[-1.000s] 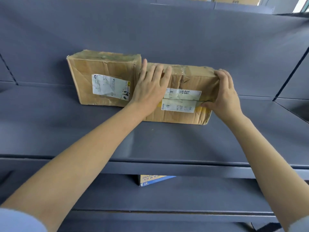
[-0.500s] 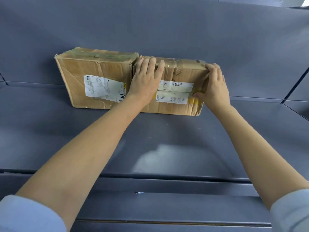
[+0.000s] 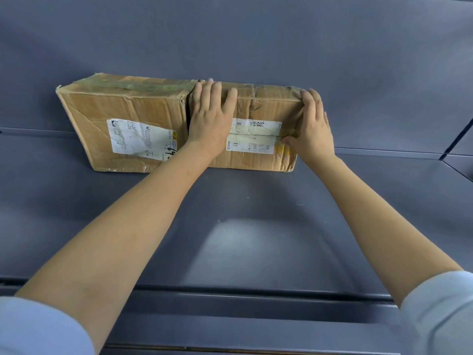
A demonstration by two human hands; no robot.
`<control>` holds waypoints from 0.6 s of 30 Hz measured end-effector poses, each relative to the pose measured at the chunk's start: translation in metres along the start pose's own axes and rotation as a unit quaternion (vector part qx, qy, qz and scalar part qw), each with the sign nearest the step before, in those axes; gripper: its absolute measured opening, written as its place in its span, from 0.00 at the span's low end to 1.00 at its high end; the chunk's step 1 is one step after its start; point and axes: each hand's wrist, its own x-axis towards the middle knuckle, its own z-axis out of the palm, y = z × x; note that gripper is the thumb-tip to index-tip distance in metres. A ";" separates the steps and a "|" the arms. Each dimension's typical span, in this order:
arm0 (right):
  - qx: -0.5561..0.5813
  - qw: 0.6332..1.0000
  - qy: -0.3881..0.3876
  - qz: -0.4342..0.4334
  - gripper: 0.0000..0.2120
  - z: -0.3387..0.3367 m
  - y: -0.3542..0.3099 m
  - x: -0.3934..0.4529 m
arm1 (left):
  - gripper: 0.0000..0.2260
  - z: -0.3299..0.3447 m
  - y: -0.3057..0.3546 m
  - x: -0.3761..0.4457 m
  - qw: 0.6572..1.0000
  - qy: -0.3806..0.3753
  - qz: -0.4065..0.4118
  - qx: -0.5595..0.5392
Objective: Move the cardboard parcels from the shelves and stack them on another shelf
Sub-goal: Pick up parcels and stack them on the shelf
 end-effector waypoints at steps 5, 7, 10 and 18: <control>0.047 0.999 -0.015 0.007 0.57 -0.001 0.002 -0.003 | 0.35 -0.012 0.017 -0.016 0.999 -0.029 -0.016 -0.024; 0.084 0.996 -0.007 0.015 0.58 -0.003 0.002 -0.013 | 0.36 -0.015 0.024 -0.026 0.999 -0.035 0.008 -0.040; 0.105 0.993 -0.005 0.045 0.56 -0.011 0.004 -0.032 | 0.35 -0.022 0.035 -0.033 0.996 -0.050 0.030 -0.070; 0.017 0.982 -0.037 0.184 0.36 -0.068 0.003 -0.105 | 0.25 -0.051 0.080 -0.062 0.953 -0.124 0.112 -0.253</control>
